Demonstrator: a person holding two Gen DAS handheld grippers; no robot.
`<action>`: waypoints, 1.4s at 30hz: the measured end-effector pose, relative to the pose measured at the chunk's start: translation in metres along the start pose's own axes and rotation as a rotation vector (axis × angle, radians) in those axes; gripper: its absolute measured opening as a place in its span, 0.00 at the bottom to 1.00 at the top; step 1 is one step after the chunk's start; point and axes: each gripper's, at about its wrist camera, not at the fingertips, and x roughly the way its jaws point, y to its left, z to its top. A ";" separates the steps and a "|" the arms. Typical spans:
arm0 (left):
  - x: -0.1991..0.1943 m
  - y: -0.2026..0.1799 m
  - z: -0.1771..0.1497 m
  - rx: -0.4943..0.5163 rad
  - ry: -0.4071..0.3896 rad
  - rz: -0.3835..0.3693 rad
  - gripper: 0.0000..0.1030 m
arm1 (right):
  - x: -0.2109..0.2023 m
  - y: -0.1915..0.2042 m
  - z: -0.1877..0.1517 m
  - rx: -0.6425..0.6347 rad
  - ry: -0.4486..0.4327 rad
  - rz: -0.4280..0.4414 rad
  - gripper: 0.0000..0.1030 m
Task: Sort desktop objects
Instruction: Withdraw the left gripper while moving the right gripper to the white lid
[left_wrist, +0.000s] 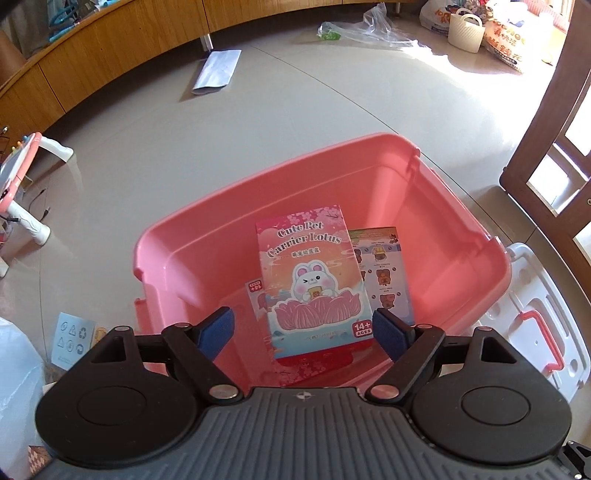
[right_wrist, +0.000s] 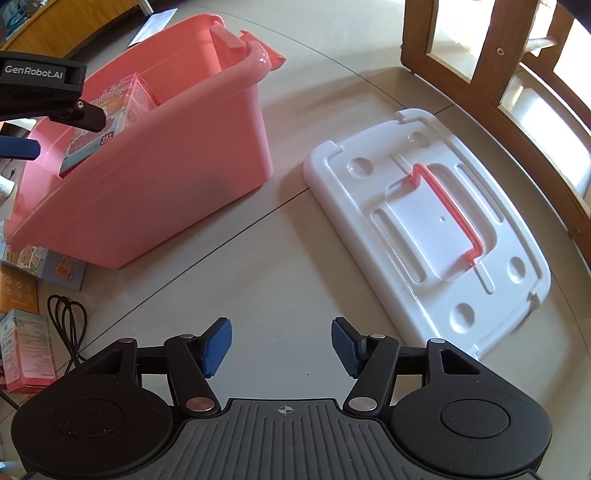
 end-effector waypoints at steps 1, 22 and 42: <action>-0.007 -0.001 -0.002 -0.005 -0.012 0.001 0.83 | -0.003 -0.001 0.000 0.000 -0.004 -0.003 0.55; -0.074 0.003 -0.080 -0.072 -0.019 -0.006 0.88 | -0.060 -0.025 0.024 -0.063 -0.040 -0.010 0.64; -0.047 -0.015 -0.108 -0.083 0.043 0.041 0.91 | -0.076 -0.061 0.070 -0.231 -0.188 -0.088 0.92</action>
